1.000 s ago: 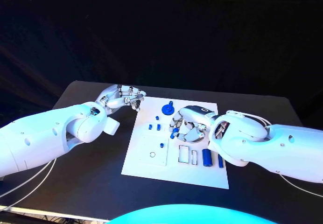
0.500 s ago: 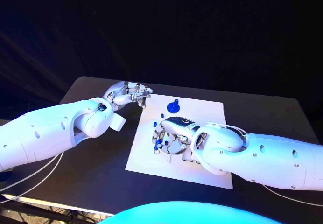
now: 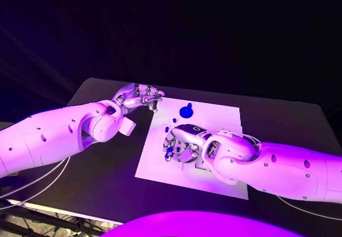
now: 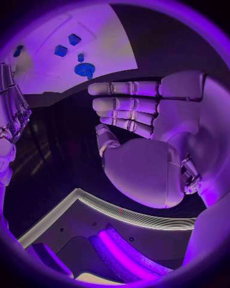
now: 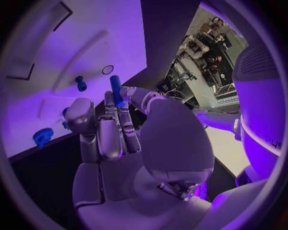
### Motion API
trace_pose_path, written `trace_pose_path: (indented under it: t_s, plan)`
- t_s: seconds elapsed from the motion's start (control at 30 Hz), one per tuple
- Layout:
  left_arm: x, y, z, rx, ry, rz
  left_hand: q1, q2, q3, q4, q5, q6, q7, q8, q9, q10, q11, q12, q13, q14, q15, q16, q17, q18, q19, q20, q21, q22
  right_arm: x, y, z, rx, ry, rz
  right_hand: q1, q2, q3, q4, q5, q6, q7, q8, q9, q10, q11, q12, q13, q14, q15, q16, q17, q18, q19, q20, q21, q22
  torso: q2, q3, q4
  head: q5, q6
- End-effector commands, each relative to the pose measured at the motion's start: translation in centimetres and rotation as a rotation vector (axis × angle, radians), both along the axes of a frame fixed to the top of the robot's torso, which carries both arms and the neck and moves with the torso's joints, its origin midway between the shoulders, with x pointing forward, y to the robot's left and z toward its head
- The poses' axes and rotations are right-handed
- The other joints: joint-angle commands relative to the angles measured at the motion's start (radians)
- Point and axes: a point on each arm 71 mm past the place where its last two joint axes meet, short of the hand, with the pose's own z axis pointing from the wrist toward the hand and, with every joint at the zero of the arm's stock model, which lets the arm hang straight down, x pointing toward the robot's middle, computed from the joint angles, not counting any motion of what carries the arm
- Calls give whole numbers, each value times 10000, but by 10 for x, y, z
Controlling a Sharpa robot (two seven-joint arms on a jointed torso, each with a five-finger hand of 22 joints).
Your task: Assemble the parts on the task board
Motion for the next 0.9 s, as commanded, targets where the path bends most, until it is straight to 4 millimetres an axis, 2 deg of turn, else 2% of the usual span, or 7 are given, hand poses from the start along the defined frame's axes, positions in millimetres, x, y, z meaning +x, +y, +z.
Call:
trace_pose_path:
  t_s: [0.03, 0.67, 0.9]
  plan:
    - [0, -2, 1, -80, -50, -74, -32, 61, -6, 51, 12, -58, 6, -61, -10, 83, 11, -35, -11, 53, 19, -60, -15, 141, 75, 5, -62, -15, -1, 1, -2, -204, -112, 165, 310, 222, 47, -8, 33, 62, 21, 28, 7, 925, -868, 17, 10, 97, -51, 8, -10, -116, 11, -24, -43, 644, 5, 13, 2, 17, -16]
    - [0, -2, 1, -67, -21, -77, -36, 52, -12, 69, 12, -101, 19, -90, -25, 86, 18, -35, -18, 56, 23, -64, -16, 141, 85, 6, -76, -26, -2, 5, -13, -847, 51, 199, 311, 218, 58, -22, 31, 54, 25, 28, 16, 923, -865, 8, 12, 88, -47, -10, -49, -109, -6, -25, -85, 637, -8, -4, -1, 77, -97]
    - [0, -2, 1, -66, -17, -80, -36, 52, -12, 69, 12, -101, 19, -90, -25, 86, 18, -35, -18, 56, 23, -64, -16, 141, 85, 6, -76, -26, -1, 4, -17, -1060, 6, 146, 311, 218, 58, -22, 31, 54, 25, 28, 16, 923, -865, 8, 12, 88, -47, -10, -49, -109, -6, -25, -85, 637, -2, 0, 4, 94, -116]
